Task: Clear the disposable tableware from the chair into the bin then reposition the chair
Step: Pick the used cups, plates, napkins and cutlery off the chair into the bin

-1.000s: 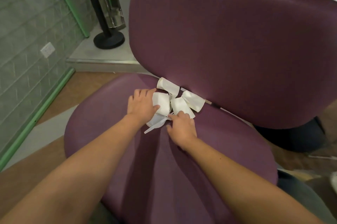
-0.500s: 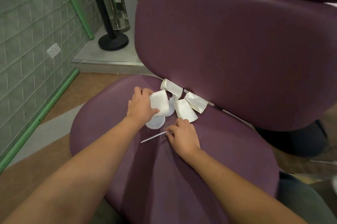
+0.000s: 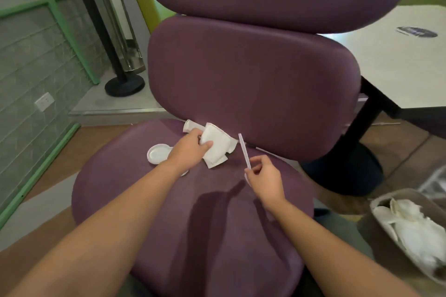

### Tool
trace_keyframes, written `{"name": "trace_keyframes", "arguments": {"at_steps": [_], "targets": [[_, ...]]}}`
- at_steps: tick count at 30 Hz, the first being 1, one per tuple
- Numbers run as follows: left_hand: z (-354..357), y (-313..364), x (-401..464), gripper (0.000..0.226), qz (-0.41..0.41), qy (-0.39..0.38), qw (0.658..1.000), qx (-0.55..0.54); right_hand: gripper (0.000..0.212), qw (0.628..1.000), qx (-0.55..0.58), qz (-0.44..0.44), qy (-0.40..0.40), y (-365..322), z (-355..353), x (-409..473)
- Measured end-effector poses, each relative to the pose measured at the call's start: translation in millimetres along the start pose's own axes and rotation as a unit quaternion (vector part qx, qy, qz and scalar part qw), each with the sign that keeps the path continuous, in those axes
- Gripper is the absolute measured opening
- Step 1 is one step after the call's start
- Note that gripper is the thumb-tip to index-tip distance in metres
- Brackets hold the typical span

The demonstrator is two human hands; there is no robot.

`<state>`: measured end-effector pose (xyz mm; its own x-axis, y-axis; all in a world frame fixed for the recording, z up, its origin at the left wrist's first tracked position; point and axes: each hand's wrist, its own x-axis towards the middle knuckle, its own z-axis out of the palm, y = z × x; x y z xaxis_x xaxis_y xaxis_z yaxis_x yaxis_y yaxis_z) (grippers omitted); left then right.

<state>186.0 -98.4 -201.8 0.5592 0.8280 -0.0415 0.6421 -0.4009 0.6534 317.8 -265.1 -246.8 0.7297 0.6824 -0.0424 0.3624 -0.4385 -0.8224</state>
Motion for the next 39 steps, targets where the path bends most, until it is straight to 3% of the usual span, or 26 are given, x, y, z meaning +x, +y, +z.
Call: {"name": "trace_keyframes", "arguments": {"at_steps": [7, 13, 22, 31, 39], "targets": [[63.2, 83.9, -26.4, 0.015, 0.058, -0.088, 0.993, -0.046, 0.004, 0.987, 0.086, 0.069, 0.121, 27.4, -77.4, -19.4], [131.2, 150.7, -42.5, 0.027, 0.119, -0.141, 0.980, -0.079, 0.005, 0.964, 0.124, 0.124, 0.199, 73.0, -143.8, -34.2], [239.8, 227.0, -62.1, 0.039, 0.121, -0.221, 0.964, -0.087, 0.006, 0.935, 0.107, 0.207, 0.268, 161.7, -226.1, -47.4], [305.0, 251.4, -75.0, 0.038, 0.086, -0.258, 0.957, -0.103, 0.024, 0.922, 0.032, 0.260, 0.286, 229.6, -269.7, -48.9], [344.1, 262.3, -85.7, 0.038, 0.051, -0.305, 0.942, -0.130, 0.042, 0.930, 0.190, 0.213, 0.232, 233.8, -263.3, -53.4]]}}
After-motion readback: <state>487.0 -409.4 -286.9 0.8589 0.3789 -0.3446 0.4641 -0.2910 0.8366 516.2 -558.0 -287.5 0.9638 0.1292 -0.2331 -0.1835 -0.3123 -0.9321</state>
